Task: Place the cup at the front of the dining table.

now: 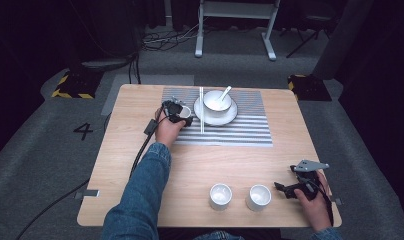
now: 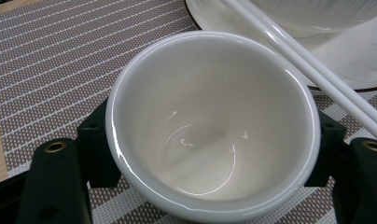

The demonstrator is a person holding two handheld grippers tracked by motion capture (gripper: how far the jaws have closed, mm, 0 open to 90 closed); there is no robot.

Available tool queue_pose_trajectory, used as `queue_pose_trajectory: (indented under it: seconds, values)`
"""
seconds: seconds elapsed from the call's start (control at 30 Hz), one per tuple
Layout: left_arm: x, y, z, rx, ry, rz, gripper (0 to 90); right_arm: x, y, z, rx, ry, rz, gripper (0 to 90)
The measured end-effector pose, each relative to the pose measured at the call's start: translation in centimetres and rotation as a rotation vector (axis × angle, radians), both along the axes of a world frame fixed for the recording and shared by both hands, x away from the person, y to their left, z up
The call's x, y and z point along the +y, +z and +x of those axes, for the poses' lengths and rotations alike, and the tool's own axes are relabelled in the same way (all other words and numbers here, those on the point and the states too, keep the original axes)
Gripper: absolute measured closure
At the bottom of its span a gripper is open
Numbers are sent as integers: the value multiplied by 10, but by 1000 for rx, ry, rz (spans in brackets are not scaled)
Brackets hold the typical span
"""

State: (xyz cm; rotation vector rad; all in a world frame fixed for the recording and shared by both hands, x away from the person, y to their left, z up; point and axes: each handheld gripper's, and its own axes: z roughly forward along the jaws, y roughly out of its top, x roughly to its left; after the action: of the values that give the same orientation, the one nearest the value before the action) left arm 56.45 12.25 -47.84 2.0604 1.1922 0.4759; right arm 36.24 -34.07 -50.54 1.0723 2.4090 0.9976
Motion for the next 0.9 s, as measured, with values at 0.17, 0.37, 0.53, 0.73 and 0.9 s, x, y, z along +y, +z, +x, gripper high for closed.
queue_pose_trajectory:
  seconds: [0.17, 0.37, 0.53, 0.73, 0.9]
  values:
    - [-1, 3, -1, 6, 22, -9, 262, 0, 0, 0, 0, 0, 1, 5]
    - [-1, 15, -7, -21, 37, -10, 253, 0, 0, 0, 0, 0, 0, 4]
    - [2, 23, -11, -24, 38, -19, 254, 0, 0, 0, 0, 0, 0, 5]
    - [7, 30, -22, -61, 42, -48, 251, 0, 0, 0, 0, 0, 0, 5]
    - [9, 39, -31, -65, 25, -40, 246, 0, 0, 0, 0, 0, 0, 5]
